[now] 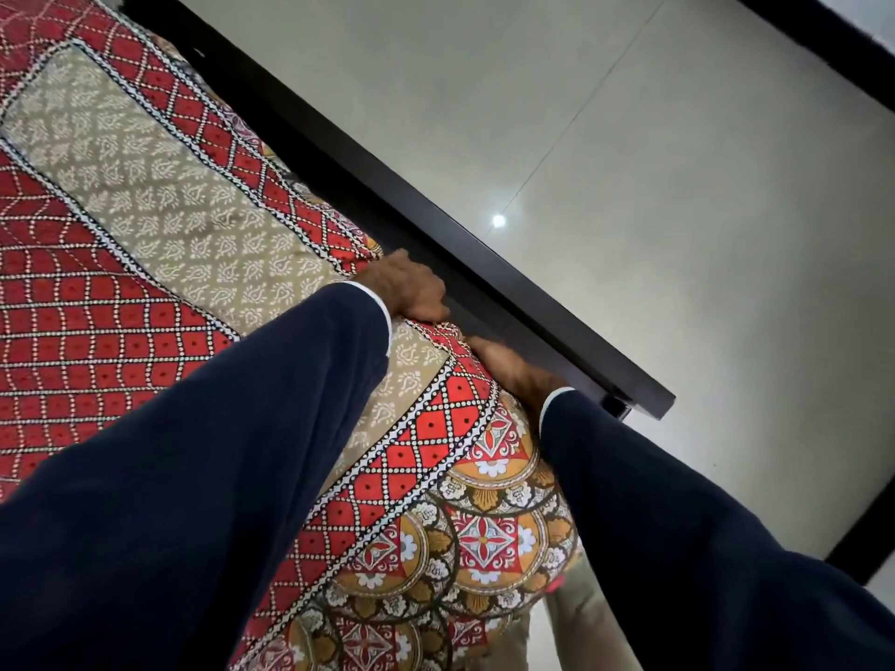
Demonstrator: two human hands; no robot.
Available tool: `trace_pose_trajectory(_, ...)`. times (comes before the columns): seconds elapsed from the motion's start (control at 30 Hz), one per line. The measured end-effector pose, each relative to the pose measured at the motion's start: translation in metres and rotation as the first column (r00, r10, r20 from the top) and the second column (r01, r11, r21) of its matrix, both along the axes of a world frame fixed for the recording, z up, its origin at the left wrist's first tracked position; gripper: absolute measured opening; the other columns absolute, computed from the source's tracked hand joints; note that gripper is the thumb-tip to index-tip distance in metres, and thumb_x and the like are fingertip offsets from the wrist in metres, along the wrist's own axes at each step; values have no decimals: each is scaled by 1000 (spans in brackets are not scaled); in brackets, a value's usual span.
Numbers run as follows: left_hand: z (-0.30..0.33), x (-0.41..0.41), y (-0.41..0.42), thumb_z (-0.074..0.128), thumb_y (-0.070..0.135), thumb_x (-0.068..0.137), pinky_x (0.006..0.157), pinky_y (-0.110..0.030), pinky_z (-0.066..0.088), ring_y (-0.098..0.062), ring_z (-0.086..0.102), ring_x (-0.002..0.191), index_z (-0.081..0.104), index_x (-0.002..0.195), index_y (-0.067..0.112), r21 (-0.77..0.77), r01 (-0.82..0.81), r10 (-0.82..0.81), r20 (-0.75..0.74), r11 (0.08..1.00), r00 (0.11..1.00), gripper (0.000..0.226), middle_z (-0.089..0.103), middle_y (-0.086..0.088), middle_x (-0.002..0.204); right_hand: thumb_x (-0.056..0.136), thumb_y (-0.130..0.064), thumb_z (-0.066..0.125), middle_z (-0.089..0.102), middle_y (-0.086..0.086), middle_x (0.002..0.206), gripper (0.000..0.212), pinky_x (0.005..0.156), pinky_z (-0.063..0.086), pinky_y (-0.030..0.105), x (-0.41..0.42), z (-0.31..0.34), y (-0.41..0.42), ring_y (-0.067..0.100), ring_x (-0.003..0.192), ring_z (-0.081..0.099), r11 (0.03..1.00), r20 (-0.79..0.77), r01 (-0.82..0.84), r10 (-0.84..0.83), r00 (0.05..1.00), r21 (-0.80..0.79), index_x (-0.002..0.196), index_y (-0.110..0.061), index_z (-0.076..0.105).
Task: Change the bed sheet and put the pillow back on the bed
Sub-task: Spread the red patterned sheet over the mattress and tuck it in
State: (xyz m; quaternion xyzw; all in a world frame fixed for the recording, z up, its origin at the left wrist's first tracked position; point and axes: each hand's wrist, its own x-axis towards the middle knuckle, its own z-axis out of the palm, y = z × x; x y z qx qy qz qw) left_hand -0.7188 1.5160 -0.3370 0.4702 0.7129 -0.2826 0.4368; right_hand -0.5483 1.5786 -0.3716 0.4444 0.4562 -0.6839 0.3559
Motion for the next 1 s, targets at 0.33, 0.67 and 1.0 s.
trace_pose_trajectory(0.33,-5,12,-17,34,39,103,100,-44,36,-26,63,108,63,115,19,353,139,-85,-163,925,983,37,70,-6,116,88,-73,35,64,14,132,75,104,46,41,5,-14,3,33,117,61,888,48,-327,330,943,323,129,-16,63)
trace_pose_trajectory(0.67,31,20,-102,27,55,100,116,-70,11,-33,11,154,31,154,21,640,-236,568,-379,731,731,64,13,-6,168,101,-46,37,60,5,127,40,103,46,45,-49,37,-5,21,116,58,675,-230,-421,655,720,606,127,-20,52)
trace_pose_trajectory(1.0,23,18,-99,34,80,85,113,-76,10,-44,-12,151,-3,160,29,600,-636,874,-322,486,364,98,-14,-11,167,100,-32,48,57,10,141,46,108,42,43,-111,36,24,33,126,56,343,-236,-755,939,251,559,145,-22,38)
